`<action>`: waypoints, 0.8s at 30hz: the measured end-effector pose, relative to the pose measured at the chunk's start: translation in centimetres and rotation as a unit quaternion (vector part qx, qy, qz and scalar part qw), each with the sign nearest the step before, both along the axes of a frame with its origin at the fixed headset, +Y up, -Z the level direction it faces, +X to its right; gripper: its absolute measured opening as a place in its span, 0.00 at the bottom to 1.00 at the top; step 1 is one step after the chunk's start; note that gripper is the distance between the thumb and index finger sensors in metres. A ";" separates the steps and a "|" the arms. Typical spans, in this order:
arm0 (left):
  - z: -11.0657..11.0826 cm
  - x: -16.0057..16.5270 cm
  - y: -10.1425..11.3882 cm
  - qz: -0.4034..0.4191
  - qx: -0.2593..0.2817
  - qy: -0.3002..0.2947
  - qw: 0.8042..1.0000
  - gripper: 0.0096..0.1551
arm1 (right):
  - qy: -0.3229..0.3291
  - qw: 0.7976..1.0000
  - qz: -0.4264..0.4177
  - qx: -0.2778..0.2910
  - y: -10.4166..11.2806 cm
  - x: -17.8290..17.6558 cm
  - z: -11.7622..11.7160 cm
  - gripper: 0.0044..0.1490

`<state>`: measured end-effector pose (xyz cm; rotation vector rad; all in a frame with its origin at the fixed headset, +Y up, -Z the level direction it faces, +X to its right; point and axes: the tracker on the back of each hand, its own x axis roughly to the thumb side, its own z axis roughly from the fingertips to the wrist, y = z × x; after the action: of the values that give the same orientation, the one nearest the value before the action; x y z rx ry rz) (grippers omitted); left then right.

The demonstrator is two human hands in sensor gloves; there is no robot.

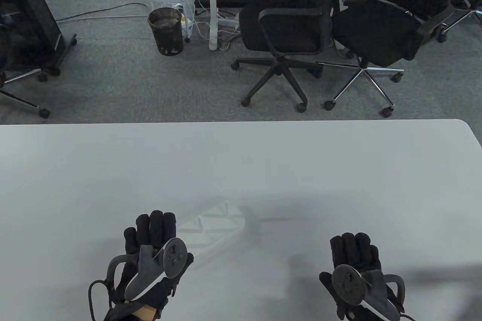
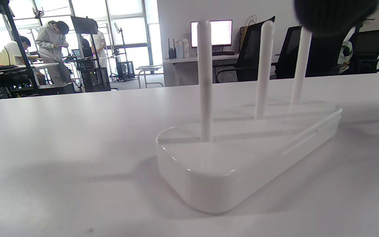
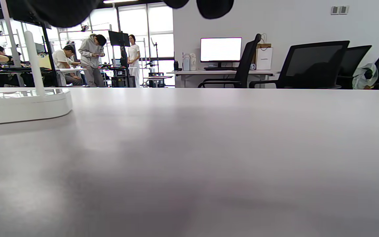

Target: Fit Hanoi Tower parts together into a complete Hanoi Tower

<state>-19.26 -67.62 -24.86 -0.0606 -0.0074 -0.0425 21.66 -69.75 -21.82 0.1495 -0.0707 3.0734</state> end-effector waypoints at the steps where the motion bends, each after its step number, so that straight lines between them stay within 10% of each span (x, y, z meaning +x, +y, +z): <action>1: 0.0 0.1 -0.1 -0.001 0.001 -0.003 1.000 0.63 | -0.002 1.000 -0.002 -0.002 0.0 0.1 0.0 0.56; 24: 0.0 0.3 -0.4 -0.017 0.006 -0.007 1.000 0.63 | 0.007 0.999 -0.018 -0.026 -0.5 -0.1 -0.4 0.55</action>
<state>-19.01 -68.01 -24.88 -0.0475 -0.0193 -0.0770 21.60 -70.22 -22.24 0.1643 0.0076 3.0348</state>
